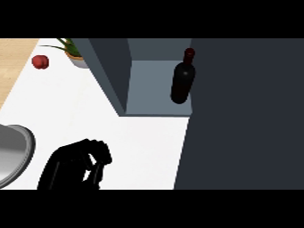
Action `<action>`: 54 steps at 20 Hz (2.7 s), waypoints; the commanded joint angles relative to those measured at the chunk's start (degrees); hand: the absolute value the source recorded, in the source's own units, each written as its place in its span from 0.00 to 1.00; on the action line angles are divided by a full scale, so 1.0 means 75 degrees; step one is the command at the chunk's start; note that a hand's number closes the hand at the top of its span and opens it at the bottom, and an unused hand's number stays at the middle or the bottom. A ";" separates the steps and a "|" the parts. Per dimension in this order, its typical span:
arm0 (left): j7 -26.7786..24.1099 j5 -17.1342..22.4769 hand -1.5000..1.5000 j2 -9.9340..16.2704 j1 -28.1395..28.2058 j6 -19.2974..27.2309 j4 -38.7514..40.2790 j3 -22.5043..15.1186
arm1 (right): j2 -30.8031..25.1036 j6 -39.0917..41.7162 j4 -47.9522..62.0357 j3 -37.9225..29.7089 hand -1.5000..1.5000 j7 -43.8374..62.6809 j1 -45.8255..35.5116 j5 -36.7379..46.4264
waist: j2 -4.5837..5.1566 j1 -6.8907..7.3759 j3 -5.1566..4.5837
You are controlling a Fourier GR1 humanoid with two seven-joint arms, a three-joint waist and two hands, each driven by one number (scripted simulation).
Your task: Pick up the wine, place it into the cabinet and close the cabinet
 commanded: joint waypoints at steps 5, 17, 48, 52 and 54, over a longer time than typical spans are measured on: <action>-0.0082 0.0714 1.00 0.1939 0.1327 -0.1069 -0.1124 0.1423 | 0.0517 -0.0322 -0.0686 0.1949 1.00 0.0902 -0.0091 -0.0114 | -0.0008 0.0090 -0.0008; -0.1300 0.1347 0.00 0.2793 0.3471 -0.3044 -0.0304 0.2667 | 0.1108 -0.2628 0.0290 0.5673 1.00 0.1739 -0.1886 0.1827 | -0.0051 0.0165 -0.0034; -0.1484 0.1637 0.00 0.3894 0.5086 -0.6118 0.1120 0.4977 | 0.1114 -0.5377 0.6346 0.2022 1.00 0.0006 -0.8444 -0.0026 | 0.0116 0.0538 -0.0014; -0.1317 0.1732 0.00 0.3825 0.5194 -0.6163 0.1127 0.5262 | 0.1116 -0.4297 0.7416 0.1564 1.00 -0.0557 -0.8709 -0.0602 | 0.0106 0.0459 -0.0009; -0.1164 0.1614 0.00 0.3743 0.5075 -0.5969 0.0908 0.5198 | 0.1116 -0.3787 0.7638 0.1800 1.00 -0.0031 -0.8948 -0.1531 | 0.0120 0.0548 -0.0012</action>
